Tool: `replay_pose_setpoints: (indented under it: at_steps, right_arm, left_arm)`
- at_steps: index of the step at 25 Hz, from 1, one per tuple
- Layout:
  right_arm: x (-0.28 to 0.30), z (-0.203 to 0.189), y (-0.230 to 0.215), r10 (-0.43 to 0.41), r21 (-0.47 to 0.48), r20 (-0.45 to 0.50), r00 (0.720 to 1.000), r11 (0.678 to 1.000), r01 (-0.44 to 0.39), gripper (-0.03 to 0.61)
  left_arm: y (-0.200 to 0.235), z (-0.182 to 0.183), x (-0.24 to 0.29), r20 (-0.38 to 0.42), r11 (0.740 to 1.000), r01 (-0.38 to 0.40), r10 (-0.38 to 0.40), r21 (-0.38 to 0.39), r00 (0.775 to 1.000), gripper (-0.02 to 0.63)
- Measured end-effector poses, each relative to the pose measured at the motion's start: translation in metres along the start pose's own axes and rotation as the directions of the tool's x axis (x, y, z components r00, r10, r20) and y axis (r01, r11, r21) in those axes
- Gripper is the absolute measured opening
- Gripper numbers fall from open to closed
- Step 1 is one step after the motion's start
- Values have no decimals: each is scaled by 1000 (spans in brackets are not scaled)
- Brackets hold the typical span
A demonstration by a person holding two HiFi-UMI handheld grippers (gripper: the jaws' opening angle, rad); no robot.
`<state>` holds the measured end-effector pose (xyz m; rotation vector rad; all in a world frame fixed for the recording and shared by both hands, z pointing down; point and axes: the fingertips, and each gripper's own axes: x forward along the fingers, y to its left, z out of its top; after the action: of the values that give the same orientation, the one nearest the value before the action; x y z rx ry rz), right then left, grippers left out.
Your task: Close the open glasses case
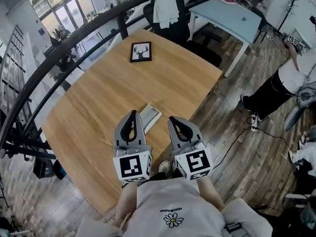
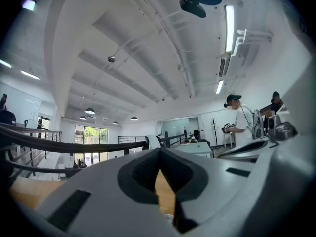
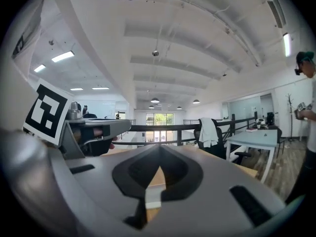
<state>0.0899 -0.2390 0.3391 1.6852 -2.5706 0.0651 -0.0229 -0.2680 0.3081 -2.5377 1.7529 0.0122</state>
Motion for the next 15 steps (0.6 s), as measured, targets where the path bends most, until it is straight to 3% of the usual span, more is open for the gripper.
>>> replay_pose_setpoints:
  at_steps: [3, 7, 15]
  right_arm:
    - [9, 5, -3, 63, 3, 3, 998, 998, -63, 6]
    - [8, 20, 0, 143, -77, 16, 990, 987, -141, 6]
    - [12, 19, -27, 151, -63, 20, 988, 987, -150, 8]
  left_arm:
    - [-4, 13, 6, 20, 999, -32, 32, -12, 999, 16]
    - [-6, 12, 12, 13, 994, -75, 76, -75, 997, 17]
    - [-11, 17, 11, 62, 987, -131, 137, -94, 989, 17]
